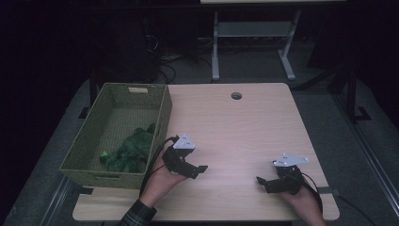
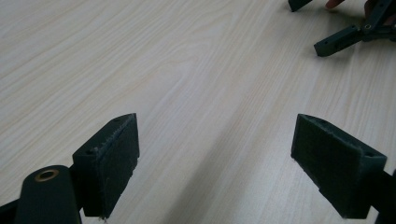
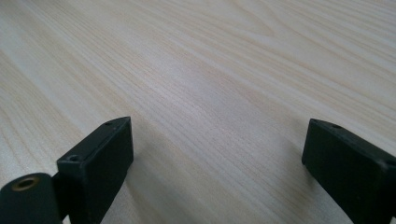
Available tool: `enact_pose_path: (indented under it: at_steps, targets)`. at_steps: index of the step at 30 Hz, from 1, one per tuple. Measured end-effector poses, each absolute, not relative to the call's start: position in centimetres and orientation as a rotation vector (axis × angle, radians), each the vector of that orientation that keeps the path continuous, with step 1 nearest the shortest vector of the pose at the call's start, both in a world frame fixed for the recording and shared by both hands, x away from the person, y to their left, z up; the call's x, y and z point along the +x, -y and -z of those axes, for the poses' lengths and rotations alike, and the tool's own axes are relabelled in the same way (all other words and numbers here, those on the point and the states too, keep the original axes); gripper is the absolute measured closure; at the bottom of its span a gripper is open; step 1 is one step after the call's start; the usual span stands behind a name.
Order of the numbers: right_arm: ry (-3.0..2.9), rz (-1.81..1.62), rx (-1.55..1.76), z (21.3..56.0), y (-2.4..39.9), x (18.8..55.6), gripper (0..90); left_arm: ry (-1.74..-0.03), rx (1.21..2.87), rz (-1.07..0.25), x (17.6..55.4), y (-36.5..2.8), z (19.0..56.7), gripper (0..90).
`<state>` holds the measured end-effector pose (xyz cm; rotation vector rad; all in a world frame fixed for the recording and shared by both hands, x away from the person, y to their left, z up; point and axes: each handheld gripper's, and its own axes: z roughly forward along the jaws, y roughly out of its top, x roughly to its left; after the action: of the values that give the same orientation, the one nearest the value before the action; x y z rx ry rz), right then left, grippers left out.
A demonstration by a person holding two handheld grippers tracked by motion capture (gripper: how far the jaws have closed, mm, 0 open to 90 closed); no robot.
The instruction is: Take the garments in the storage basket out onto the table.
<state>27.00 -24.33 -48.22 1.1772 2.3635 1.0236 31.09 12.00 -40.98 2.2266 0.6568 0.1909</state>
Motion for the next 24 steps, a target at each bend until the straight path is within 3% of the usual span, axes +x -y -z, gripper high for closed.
enact_pose_path:
  at_steps: [24]
  targets:
    - [-2.363,-1.024,1.178,48.2,24.3,27.0,8.4,-0.611,2.255,-0.165,31.7,-12.1,37.7,14.6]
